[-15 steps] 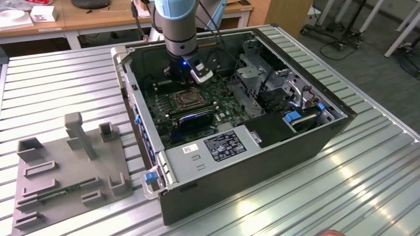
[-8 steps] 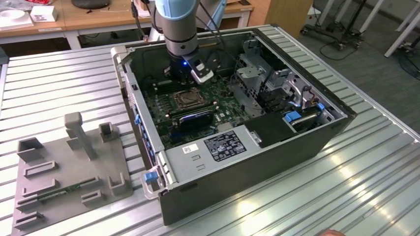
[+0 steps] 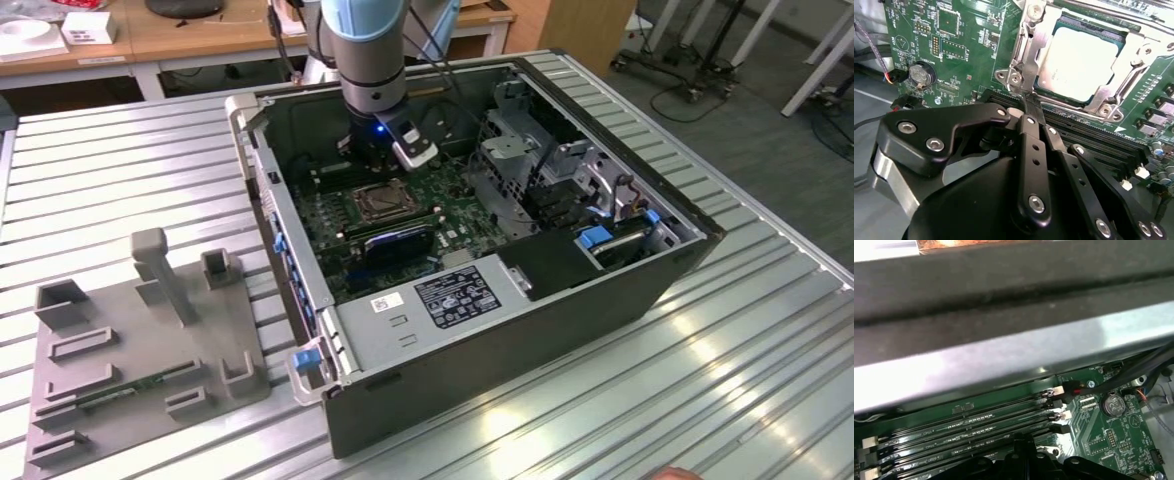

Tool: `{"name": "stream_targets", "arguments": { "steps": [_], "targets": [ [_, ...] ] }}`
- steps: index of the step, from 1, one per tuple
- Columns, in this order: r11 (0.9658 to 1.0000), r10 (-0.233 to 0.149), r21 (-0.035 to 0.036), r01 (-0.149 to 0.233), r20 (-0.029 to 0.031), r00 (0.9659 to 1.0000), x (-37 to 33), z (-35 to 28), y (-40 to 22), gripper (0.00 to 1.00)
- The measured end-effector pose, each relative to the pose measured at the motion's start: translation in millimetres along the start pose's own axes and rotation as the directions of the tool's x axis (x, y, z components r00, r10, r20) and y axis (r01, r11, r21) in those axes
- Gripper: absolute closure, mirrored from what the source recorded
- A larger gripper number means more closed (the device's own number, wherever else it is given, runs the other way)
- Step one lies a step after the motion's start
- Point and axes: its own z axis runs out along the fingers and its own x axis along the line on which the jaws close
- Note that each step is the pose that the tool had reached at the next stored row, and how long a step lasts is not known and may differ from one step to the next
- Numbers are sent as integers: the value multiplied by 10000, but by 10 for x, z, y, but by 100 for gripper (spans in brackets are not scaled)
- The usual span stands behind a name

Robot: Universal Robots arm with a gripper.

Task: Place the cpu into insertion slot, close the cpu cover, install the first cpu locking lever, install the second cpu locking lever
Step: 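Install the first cpu locking lever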

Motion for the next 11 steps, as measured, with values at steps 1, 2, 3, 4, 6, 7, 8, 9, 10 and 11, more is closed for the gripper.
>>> {"name": "stream_targets", "arguments": {
  "steps": [1, 2, 3, 4, 6, 7, 8, 9, 10, 11],
  "targets": [
    [10000, 1, -22, -1, 13, 10000, -9, 10, 5, 90],
    [10000, 2, -15, -2, 8, 10000, -14, 10, 5, 90],
    [10000, 7, -11, -7, 6, 10000, -17, 10, 5, 90],
    [10000, 10, -3, -10, 5, 10000, -20, 8, 5, 90],
    [10000, 11, 2, -11, 4, 10000, -25, 7, 6, 90],
    [10000, 12, 1, -12, 4, 10000, -26, 8, 6, 90],
    [10000, 13, 3, -13, 2, 10000, -27, 8, 6, 90],
    [10000, 12, 4, -12, -3, 10000, -28, 8, 7, 90],
    [10000, 13, 9, -13, -7, 10000, -29, 6, 7, 90],
    [10000, 14, 11, -14, -14, 10000, -30, 4, 9, 90]
  ]
}}
